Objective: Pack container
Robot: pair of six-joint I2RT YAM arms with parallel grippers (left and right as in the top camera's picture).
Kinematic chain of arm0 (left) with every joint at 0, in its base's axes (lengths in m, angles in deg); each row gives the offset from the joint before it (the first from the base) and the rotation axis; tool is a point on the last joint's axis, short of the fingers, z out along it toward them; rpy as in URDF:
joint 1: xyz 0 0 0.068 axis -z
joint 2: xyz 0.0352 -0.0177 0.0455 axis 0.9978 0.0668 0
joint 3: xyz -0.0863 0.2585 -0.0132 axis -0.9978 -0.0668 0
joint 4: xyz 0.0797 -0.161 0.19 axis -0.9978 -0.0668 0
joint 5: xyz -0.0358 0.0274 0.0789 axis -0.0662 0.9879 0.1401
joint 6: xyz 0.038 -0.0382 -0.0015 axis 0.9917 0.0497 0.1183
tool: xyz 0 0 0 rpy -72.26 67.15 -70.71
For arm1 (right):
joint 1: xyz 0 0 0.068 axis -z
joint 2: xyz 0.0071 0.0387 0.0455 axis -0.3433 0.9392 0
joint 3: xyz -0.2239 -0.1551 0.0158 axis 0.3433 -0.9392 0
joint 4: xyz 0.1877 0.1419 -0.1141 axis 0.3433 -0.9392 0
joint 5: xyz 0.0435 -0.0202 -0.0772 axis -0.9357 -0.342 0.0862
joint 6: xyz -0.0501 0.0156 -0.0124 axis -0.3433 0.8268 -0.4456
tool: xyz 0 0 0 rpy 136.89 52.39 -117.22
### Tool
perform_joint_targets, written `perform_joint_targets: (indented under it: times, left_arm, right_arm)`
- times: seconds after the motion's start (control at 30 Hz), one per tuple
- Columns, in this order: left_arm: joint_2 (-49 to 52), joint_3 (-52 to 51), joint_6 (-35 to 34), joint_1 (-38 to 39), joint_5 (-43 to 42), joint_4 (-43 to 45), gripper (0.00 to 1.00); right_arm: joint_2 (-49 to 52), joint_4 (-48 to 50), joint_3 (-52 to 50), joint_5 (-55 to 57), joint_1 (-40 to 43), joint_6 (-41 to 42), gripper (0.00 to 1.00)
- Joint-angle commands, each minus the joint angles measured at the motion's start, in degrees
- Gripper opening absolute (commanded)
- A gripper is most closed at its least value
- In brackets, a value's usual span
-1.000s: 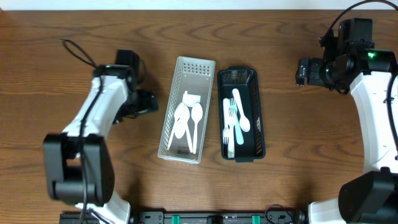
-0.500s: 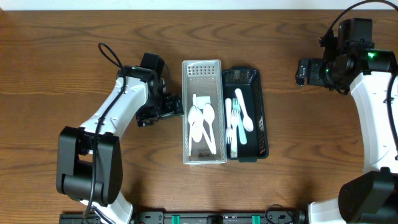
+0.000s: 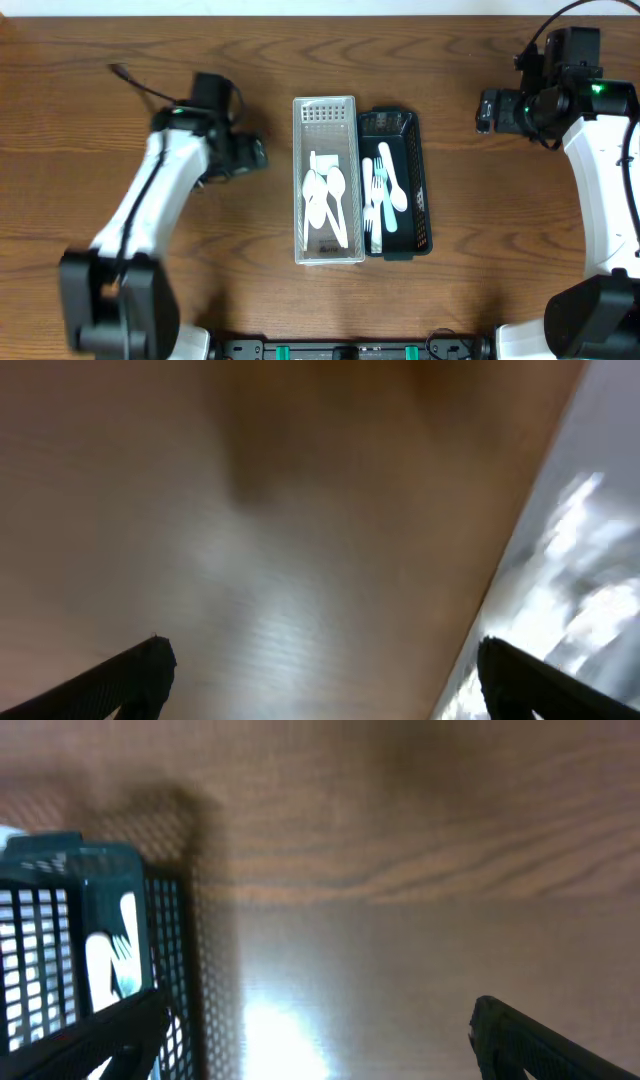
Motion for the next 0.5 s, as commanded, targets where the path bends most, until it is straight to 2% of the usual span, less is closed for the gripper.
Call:
perform_joint_targets:
  times: [0.0, 0.17, 0.27, 0.37, 0.47]
  left_arm:
    - [-6.82, 2.58, 8.04, -1.25, 7.56, 4.98, 0.98]
    - [-9.70, 2.58, 14.62, -2.14, 11.58, 19.63, 0.98]
    - [-9.49, 2.58, 16.92, -3.08, 13.62, 24.98, 0.98]
    - [-9.25, 2.58, 23.65, -4.96, 13.94, 26.40, 0.98]
    - [-10.51, 2.56, 23.87, -6.58, 13.88, 23.32, 0.98]
  right_arm:
    - [0.35, 3.28, -0.15, -2.38, 0.17, -5.29, 0.99]
    - [0.35, 21.05, -0.15, 3.15, 0.26, -6.91, 0.99]
    - [0.57, 30.60, -0.15, 2.54, 0.37, -6.49, 0.99]
    - [0.44, 32.92, -0.15, 4.55, 0.26, -7.96, 0.99]
    - [-0.39, 30.75, -0.15, 8.81, 0.26, -7.91, 0.99]
